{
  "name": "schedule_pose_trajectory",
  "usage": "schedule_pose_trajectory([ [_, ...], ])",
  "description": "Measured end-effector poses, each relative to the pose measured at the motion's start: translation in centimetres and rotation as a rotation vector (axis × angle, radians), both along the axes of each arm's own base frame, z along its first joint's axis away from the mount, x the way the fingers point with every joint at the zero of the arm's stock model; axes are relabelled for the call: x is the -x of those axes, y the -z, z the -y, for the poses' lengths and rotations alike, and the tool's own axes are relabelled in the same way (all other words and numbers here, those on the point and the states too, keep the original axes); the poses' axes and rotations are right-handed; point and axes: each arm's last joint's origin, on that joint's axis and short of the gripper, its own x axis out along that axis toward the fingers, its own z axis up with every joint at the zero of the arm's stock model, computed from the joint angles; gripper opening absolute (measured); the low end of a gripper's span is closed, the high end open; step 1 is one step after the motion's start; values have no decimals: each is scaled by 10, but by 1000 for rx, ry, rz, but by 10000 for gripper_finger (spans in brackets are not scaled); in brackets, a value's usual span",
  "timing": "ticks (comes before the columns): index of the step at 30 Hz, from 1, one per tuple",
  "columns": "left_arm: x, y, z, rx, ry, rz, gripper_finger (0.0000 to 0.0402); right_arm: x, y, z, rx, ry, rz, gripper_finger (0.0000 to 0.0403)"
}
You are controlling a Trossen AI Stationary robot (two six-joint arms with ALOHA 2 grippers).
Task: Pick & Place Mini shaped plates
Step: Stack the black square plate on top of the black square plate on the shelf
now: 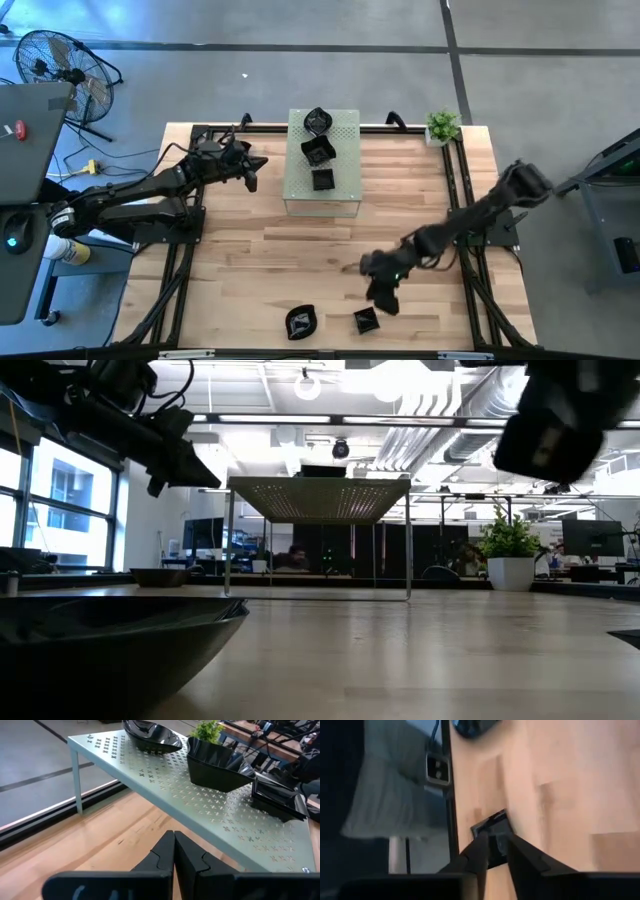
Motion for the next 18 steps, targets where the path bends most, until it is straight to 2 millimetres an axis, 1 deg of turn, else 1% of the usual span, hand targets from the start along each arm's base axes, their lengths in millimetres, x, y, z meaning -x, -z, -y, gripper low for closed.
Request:
schedule_pose_trajectory([
  [4,0,1,0,3,0,-5,0,-11,19,-23,24,-99,-42,100],
  [7,0,1,0,3,1,-5,0,-17,33,-35,84,-165,-73,116],
  [9,0,1,0,4,1,-6,0,-20,42,-38,142,-184,-96,117],
  [12,0,1,0,6,4,-8,0,-22,54,-39,232,-200,-116,114],
  [18,0,1,1,12,21,-8,0,-24,59,-37,285,-225,-82,99],
])
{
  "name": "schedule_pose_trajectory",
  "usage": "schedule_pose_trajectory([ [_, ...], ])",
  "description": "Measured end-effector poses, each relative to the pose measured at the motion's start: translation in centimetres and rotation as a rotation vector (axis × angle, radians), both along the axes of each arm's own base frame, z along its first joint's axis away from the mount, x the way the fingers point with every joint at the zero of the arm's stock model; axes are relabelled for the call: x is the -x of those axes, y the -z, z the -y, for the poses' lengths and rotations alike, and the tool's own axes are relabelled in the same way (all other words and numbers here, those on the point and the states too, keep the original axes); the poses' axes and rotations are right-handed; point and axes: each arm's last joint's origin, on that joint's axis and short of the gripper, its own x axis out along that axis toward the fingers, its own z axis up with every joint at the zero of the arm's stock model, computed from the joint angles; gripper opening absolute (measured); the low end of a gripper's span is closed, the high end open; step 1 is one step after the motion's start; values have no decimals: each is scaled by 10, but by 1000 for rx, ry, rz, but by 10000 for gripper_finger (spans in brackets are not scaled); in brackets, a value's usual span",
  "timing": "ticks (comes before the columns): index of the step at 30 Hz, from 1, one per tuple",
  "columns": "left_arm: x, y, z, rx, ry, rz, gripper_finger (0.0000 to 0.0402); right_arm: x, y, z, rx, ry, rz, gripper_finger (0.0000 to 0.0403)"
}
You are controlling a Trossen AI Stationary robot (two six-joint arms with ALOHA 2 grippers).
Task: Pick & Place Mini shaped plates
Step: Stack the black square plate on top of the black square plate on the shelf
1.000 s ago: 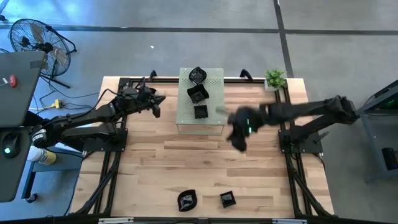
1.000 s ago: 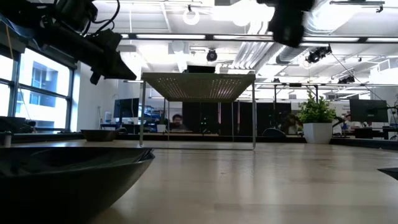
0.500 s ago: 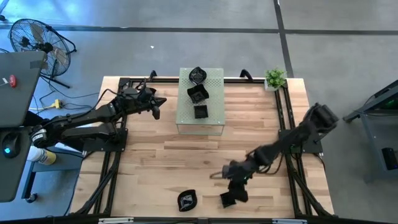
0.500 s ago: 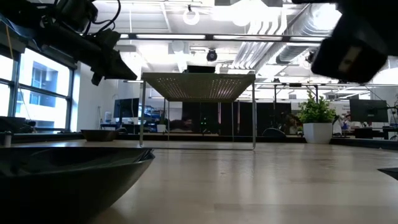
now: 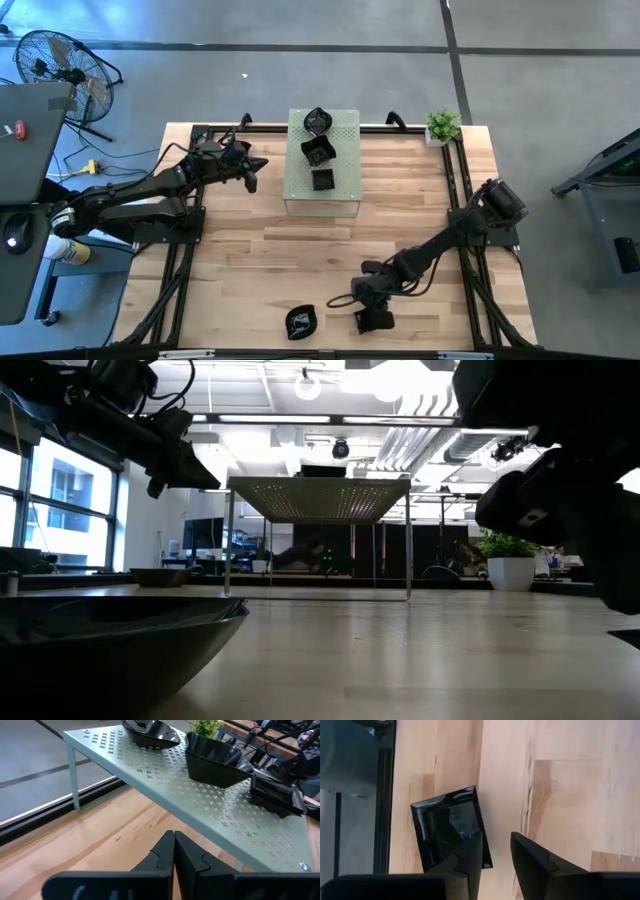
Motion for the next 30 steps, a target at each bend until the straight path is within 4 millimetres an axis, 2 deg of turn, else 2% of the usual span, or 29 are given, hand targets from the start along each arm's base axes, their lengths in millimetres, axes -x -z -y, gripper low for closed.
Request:
schedule_pose_trajectory([
  [6,0,0,0,3,11,1,0,0,1,-1,0,-72,9,84],
  [16,0,0,0,3,11,1,0,-2,19,-2,-33,-104,-57,84],
  [20,0,0,0,3,11,1,0,-3,18,-3,-64,-84,-68,59],
  [25,0,0,0,3,11,1,0,-4,17,-4,-105,-13,-93,9],
  [30,0,0,0,-34,20,-18,0,-15,10,5,-200,181,-109,14],
])
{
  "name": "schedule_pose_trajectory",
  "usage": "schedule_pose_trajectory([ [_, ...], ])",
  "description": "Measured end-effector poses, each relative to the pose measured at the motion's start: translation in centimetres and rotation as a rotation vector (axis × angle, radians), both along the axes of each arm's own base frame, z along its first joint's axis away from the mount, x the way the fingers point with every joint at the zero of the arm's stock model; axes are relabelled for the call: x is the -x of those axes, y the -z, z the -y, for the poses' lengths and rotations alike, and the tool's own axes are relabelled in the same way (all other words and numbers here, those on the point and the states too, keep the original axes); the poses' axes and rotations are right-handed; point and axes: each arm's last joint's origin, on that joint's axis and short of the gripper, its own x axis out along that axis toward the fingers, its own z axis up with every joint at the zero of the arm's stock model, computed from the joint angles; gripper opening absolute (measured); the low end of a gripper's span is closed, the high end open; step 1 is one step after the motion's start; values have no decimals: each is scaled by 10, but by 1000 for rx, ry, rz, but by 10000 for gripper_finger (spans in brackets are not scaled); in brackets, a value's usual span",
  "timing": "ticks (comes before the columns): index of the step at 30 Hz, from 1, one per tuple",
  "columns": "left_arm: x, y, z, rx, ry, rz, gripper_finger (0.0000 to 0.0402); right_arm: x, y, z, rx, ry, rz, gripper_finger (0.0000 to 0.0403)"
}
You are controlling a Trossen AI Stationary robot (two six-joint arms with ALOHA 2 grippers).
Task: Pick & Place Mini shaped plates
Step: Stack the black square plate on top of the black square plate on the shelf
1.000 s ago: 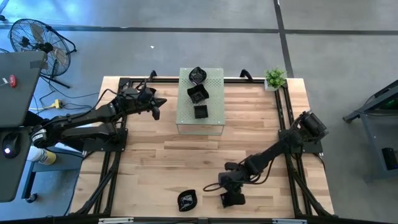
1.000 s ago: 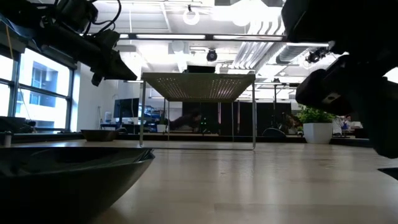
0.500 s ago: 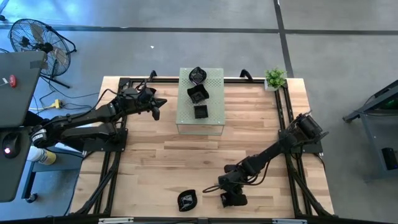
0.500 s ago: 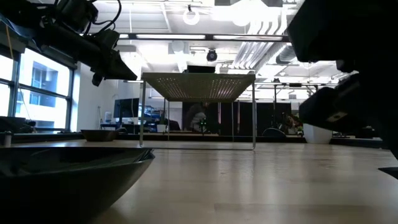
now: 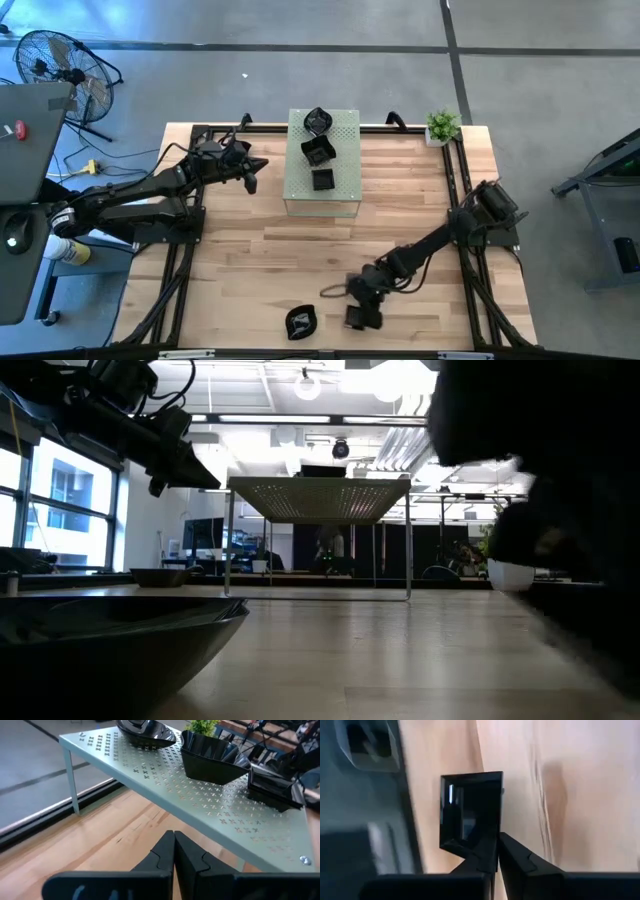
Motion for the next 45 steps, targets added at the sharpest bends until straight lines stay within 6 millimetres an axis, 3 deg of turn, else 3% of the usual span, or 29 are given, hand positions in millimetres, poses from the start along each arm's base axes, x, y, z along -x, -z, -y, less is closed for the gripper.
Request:
schedule_pose_trajectory([
  [5,0,0,-1,-43,-5,-23,0,-6,-28,10,-76,182,61,3],
  [11,0,0,-1,-45,-12,-24,0,4,-71,26,-98,326,114,8],
  [14,0,0,-1,-45,-12,-24,0,9,-81,36,-85,338,111,10],
  [21,0,0,-1,-63,-5,-36,0,-6,-57,44,-83,249,64,62],
  [27,1,1,-1,-61,-3,-45,0,-30,-38,30,-29,103,71,109],
  [36,3,7,1,-28,1,-101,0,-64,-18,11,108,15,29,98],
  [45,3,8,1,-24,2,-107,0,-57,-11,-11,128,-20,18,81],
])
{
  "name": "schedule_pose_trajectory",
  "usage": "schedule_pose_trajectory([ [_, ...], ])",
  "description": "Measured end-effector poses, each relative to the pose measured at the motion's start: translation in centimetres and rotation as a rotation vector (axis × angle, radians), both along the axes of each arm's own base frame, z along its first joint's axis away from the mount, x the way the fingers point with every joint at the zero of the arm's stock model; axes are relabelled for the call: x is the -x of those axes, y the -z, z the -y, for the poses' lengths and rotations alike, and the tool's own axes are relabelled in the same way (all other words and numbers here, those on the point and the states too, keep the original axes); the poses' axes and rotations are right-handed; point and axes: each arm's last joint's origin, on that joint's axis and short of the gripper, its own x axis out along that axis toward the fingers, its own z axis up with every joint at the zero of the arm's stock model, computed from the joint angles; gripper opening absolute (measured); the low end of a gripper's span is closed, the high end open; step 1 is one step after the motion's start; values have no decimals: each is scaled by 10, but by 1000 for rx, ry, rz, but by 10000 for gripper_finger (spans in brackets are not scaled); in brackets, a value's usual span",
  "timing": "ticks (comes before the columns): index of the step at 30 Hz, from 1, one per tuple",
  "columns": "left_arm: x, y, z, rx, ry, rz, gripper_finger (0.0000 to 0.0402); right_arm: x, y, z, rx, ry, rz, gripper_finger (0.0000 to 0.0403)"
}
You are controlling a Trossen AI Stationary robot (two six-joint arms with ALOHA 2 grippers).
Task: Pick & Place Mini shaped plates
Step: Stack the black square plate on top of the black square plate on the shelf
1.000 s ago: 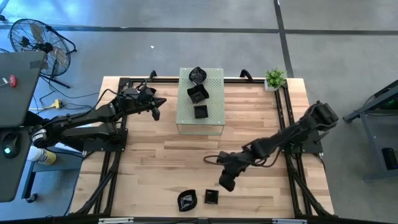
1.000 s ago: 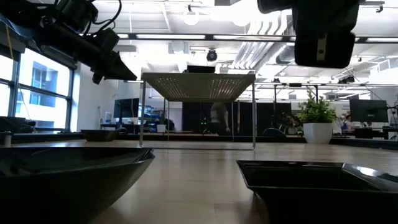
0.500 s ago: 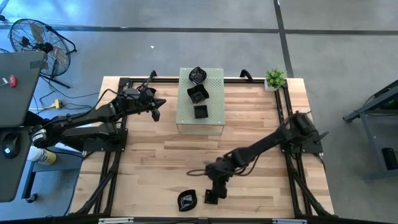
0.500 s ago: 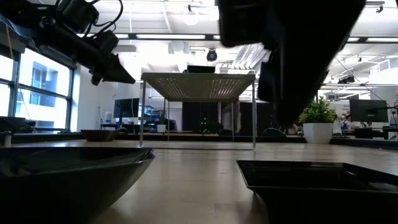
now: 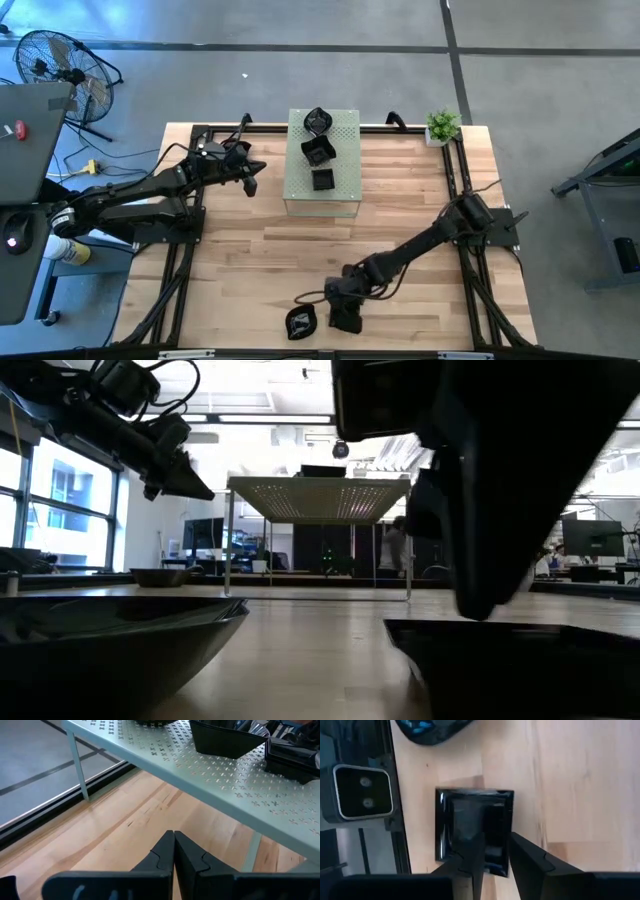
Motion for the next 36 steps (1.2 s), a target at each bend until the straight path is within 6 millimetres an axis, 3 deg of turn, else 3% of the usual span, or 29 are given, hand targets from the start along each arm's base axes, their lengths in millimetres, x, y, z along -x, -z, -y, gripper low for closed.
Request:
schedule_pose_trajectory([
  [16,0,0,0,0,0,0,0,1,10,-3,12,21,-25,76],
  [21,0,0,0,3,3,-2,0,-1,16,-5,-10,33,-41,60],
  [28,0,0,1,10,23,2,0,-2,16,-5,-20,63,-40,8],
  [36,0,0,1,10,23,2,0,-7,12,-7,-88,136,-25,8],
])
